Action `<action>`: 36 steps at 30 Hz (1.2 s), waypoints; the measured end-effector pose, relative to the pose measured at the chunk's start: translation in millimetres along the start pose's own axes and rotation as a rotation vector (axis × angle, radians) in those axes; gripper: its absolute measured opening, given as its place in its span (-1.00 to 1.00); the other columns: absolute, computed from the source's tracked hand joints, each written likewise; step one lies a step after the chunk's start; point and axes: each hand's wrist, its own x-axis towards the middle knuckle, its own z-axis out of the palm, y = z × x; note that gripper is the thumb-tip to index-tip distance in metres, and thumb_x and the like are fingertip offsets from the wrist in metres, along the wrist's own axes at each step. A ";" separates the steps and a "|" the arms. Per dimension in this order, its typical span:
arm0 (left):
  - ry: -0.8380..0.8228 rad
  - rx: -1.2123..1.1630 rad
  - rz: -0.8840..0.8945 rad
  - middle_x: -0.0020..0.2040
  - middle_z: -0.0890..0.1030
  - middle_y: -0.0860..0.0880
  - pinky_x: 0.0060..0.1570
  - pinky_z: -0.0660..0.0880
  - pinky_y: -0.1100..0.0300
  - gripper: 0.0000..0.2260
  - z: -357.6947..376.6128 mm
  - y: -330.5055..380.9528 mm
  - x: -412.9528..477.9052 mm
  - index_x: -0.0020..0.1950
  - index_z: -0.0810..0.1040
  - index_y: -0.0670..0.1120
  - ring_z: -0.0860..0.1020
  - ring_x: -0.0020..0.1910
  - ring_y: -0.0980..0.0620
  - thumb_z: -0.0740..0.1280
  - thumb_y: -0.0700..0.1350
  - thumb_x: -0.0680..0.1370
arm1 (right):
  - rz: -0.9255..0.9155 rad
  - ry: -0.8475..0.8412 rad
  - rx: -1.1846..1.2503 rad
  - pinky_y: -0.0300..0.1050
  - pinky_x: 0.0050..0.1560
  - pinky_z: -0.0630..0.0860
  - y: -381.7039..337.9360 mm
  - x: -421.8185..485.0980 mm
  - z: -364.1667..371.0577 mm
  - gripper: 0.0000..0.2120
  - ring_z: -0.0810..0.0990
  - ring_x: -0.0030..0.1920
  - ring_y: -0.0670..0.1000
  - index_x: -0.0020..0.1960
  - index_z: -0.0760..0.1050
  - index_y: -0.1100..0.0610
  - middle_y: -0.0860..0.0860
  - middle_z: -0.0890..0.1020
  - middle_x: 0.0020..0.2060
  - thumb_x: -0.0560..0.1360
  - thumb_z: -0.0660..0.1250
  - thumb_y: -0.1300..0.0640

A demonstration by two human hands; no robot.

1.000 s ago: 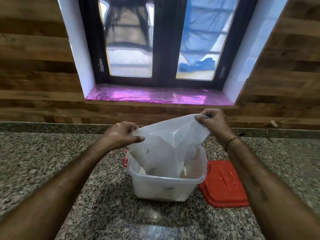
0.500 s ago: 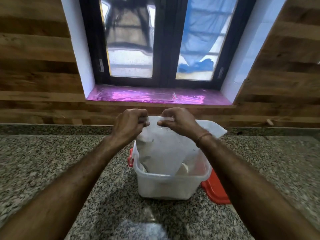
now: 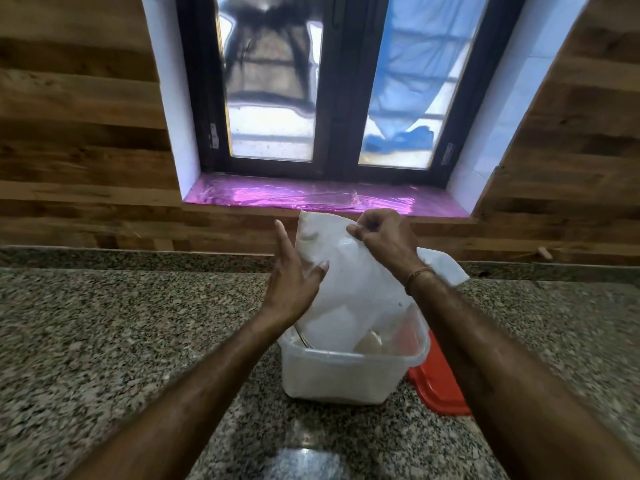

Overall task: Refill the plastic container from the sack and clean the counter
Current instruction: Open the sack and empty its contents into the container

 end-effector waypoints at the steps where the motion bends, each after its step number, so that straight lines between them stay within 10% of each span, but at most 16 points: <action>1: 0.080 0.012 0.020 0.70 -0.05 -0.08 0.54 0.19 -0.01 0.01 2.8 4.2 1.9 0.65 -0.37 0.03 0.10 0.65 -0.07 0.43 0.01 0.59 | 0.009 0.019 0.007 0.12 -0.02 0.68 -0.2 -0.6 -1.1 -0.77 0.67 -0.19 -0.03 -0.17 0.67 0.07 -0.08 0.68 -0.29 0.49 0.50 -0.09; 6: -0.041 0.049 0.068 0.68 0.09 -0.05 0.40 0.19 0.18 -0.10 10.2 15.3 8.5 0.70 -0.16 0.00 0.19 0.61 -0.06 0.41 0.05 0.60 | 0.005 0.003 0.017 0.10 -0.03 0.68 3.5 -6.7 -9.5 -0.80 0.68 -0.17 0.00 -0.17 0.68 0.10 -0.01 0.70 -0.27 0.50 0.51 -0.02; 11: 0.139 -0.098 0.028 0.70 -0.13 -0.07 0.60 0.08 -0.06 -0.07 6.2 18.1 20.0 0.67 -0.31 0.02 -0.02 0.67 -0.05 0.38 0.07 0.62 | 0.039 0.044 0.029 0.10 -0.02 0.69 9.7 -6.7 -18.4 -0.79 0.70 -0.17 -0.03 -0.16 0.71 0.06 -0.06 0.72 -0.24 0.49 0.50 -0.08; 16: -0.095 -0.067 0.063 0.43 0.51 -0.02 0.39 0.48 -0.12 -0.36 -1.7 16.8 32.0 0.56 0.33 0.06 0.50 0.39 -0.04 0.41 0.17 0.53 | -0.023 0.002 -0.001 -0.03 -0.05 0.68 1.3 -9.9 -14.4 -0.82 0.66 -0.20 -0.06 -0.14 0.70 0.10 0.00 0.72 -0.24 0.53 0.48 -0.01; 25: 0.010 -0.419 -0.063 0.07 0.73 -0.10 0.12 0.65 -0.19 -0.77 -13.0 5.9 31.1 0.18 0.67 -0.10 0.70 0.09 -0.12 0.50 -0.16 0.53 | -0.127 -0.051 -0.015 -0.01 -0.01 0.69 -3.2 -15.3 -15.3 -0.84 0.67 -0.15 -0.05 -0.09 0.70 0.10 0.01 0.73 -0.18 0.50 0.51 0.00; 31: 0.023 -0.522 -0.106 -0.01 0.74 -0.15 -0.02 0.67 0.01 -0.77 -24.5 -4.8 34.2 0.10 0.65 -0.29 0.70 -0.08 -0.03 0.52 -0.32 0.46 | -0.044 -0.311 -0.160 0.08 0.06 0.61 57.7 -18.9 -56.6 -0.75 0.67 -0.03 0.00 -0.05 0.68 0.02 -0.12 0.71 -0.10 0.43 0.54 -0.13; 36: 0.043 -0.503 -0.093 -0.04 0.73 -0.13 -0.10 0.66 0.10 -0.83 -20.2 -9.5 37.2 0.04 0.65 -0.21 0.69 -0.10 0.00 0.52 -0.29 0.47 | -0.001 -0.143 -0.251 0.15 -0.06 0.58 92.6 -20.1 -77.8 -0.70 0.65 -0.21 0.07 -0.27 0.61 0.08 -0.02 0.66 -0.35 0.37 0.58 -0.11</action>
